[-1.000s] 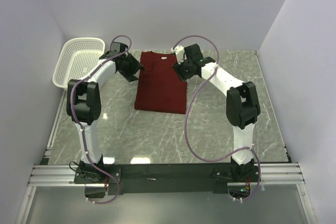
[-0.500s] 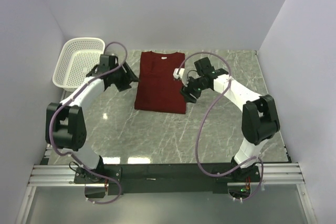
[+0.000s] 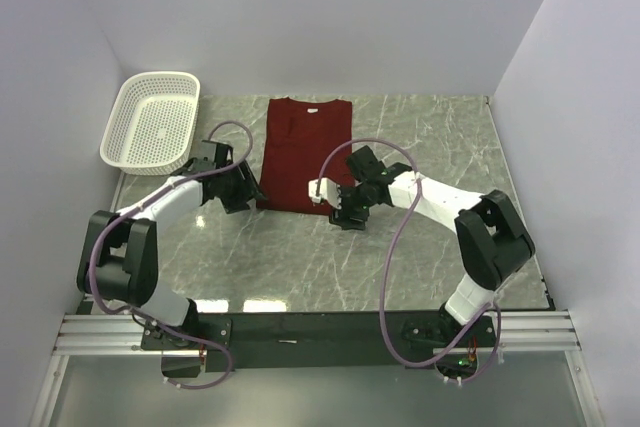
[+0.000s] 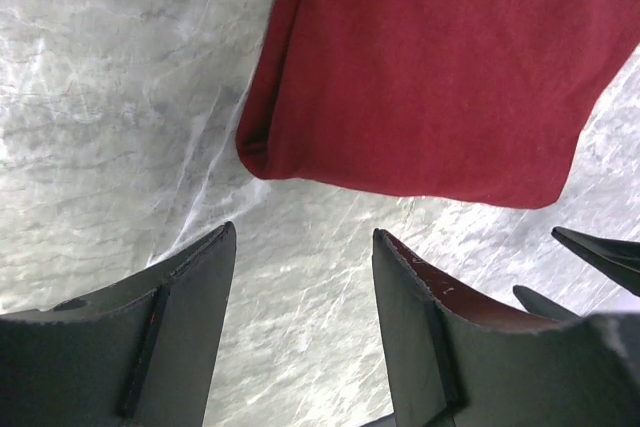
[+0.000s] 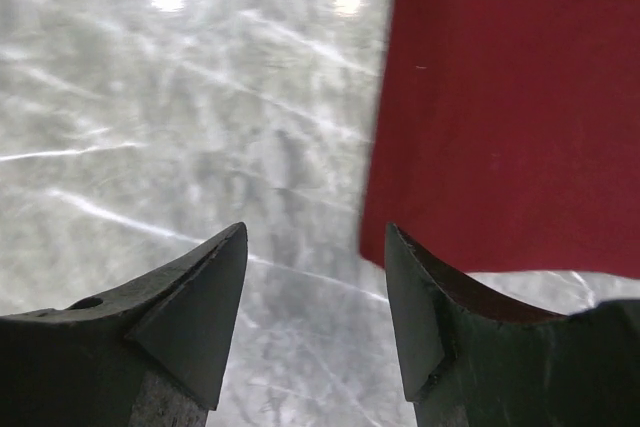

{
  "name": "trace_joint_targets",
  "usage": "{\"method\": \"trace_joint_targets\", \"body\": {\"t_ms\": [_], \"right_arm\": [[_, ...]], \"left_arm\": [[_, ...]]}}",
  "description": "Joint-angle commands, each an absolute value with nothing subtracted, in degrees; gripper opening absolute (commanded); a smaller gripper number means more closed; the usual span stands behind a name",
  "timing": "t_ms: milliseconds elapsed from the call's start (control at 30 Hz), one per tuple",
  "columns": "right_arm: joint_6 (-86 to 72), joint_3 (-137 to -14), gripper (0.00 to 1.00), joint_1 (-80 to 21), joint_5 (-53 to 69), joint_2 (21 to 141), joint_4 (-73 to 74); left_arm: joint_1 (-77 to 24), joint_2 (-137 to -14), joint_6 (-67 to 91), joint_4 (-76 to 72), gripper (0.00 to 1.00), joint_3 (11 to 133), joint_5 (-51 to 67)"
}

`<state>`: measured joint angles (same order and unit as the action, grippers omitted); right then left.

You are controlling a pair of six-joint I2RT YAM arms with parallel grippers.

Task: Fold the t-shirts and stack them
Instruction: Fold the tshirt

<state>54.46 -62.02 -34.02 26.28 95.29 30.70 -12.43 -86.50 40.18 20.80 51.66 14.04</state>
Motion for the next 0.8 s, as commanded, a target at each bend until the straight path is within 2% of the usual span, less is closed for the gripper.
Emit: {"method": "trace_joint_targets", "body": {"t_ms": [0,200,400,767], "right_arm": [[52.3,-64.0,0.64,-34.0,21.1,96.4,25.3],[52.1,-64.2,0.63,-34.0,19.1,97.7,24.0],[52.2,-64.5,0.61,-34.7,16.8,99.9,22.9],[52.4,-64.5,0.56,-35.6,13.8,103.1,22.5]], "left_arm": [[-12.9,-87.9,43.1,16.7,0.62,51.2,12.8],[-13.3,-92.4,44.2,15.8,0.58,52.5,11.6],[-13.6,-94.8,45.2,14.7,0.45,52.3,12.1],[-13.8,-95.8,45.4,13.7,0.41,51.8,12.0]]}}
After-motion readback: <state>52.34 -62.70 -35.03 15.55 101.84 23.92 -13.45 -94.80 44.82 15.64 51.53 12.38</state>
